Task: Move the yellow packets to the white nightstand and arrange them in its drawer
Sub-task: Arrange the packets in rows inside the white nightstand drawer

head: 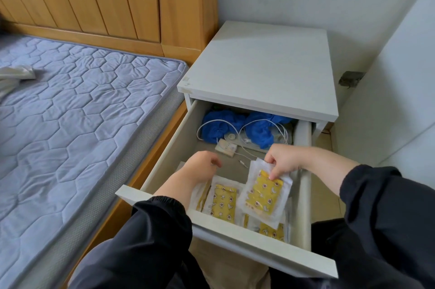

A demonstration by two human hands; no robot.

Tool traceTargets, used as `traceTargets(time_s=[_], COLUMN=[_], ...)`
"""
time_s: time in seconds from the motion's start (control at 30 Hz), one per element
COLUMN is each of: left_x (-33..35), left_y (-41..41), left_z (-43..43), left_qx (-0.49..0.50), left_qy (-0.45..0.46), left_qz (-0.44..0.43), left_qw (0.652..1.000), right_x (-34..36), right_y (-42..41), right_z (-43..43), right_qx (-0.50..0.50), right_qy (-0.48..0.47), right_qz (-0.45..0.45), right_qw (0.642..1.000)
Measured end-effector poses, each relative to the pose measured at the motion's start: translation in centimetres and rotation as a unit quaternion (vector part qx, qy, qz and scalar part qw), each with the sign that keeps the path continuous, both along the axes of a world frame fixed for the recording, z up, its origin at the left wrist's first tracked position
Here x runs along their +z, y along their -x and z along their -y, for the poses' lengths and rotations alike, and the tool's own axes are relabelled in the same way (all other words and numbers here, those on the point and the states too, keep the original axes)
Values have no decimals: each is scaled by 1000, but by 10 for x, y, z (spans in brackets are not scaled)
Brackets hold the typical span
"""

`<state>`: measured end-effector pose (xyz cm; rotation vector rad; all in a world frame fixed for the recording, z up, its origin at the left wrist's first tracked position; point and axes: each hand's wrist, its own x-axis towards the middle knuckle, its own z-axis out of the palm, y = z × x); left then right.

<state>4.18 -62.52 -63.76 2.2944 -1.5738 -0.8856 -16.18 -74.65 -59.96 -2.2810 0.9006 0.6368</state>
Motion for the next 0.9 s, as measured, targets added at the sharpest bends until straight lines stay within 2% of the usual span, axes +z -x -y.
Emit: traceTargets(time_s=[0.03, 0.1, 0.3, 0.5, 0.63, 0.73, 0.8, 0.9], left_x=[-3, -6, -18, -12, -13, -13, -12, -11], left_y=[-1, -1, 0, 2, 3, 9, 17, 22], left_z=[1, 2, -4, -4, -5, -4, -2, 0], left_qx=[-23, -61, -118, -131, -137, -201, -249, -248], left_qy=[-16, -53, -229, -233, -202, -157, -171, -191], left_qz=[68, 129, 74, 94, 99, 108, 104, 80], left_qw=[997, 988, 963, 959, 965, 961, 948, 946], right_x=[-8, -19, -26, -32, -38, -42, -43, -44], right_y=[2, 3, -4, -6, -6, -7, -6, -5], right_z=[-4, -12, -33, -28, -35, -41, -41, -39], right_qx=[8, 32, 85, 35, 40, 51, 48, 29], right_qy=[9, 35, 18, -71, -87, -89, -81, -74], right_qz=[-18, -56, -195, -236, -224, -223, -219, -198], right_qw=[1000, 997, 977, 969, 970, 969, 971, 977])
